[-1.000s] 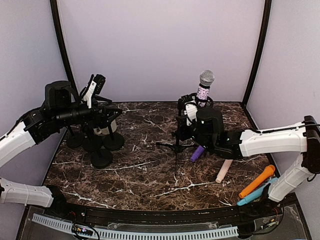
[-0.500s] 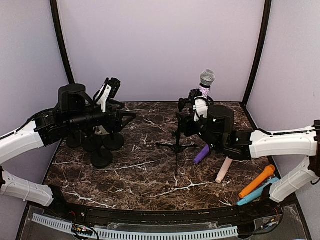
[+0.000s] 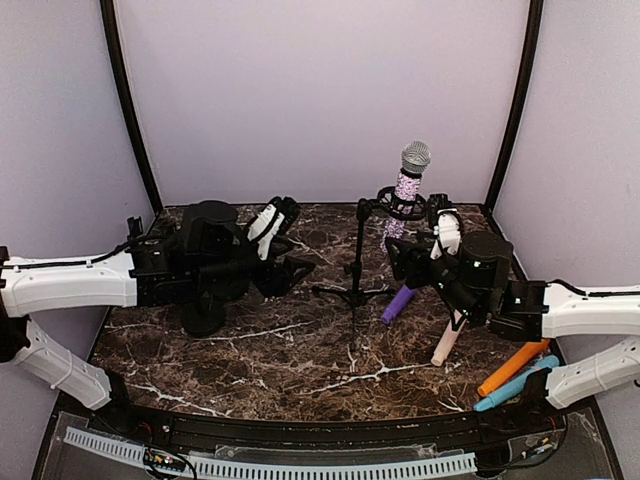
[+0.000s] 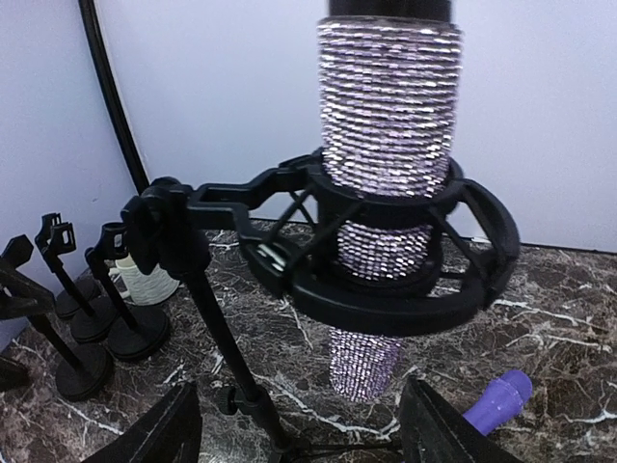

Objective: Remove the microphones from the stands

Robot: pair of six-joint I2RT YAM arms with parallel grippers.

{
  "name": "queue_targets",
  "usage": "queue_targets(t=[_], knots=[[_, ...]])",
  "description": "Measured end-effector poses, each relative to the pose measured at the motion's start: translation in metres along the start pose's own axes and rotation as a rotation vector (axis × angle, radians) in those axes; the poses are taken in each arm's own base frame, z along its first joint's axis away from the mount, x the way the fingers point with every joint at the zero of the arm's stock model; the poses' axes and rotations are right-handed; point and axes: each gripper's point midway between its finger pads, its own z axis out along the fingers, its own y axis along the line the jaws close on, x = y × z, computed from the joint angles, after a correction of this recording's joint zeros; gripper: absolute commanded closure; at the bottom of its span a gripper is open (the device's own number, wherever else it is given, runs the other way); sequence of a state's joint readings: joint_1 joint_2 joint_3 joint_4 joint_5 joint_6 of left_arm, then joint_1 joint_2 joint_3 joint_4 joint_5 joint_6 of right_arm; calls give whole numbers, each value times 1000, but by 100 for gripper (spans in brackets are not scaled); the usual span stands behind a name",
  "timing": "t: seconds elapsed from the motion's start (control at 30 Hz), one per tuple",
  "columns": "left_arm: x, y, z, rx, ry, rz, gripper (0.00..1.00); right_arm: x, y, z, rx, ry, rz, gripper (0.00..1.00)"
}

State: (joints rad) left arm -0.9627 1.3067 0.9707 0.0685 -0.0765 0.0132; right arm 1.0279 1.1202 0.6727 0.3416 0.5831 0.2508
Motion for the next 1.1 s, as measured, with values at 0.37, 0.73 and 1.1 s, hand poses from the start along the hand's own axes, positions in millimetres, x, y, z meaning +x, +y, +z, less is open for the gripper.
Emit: queue_targets(t=[0.37,0.73,1.1], knots=[[38,-18,55,58,70,56,40,30,-78,-19,142,24,185,22],[50,-27,101,68,88,183,44,35,-126,-33,213,1,316,21],[46,-19,120,44,78,258,52,41,-142,-36,237,2,361,21]])
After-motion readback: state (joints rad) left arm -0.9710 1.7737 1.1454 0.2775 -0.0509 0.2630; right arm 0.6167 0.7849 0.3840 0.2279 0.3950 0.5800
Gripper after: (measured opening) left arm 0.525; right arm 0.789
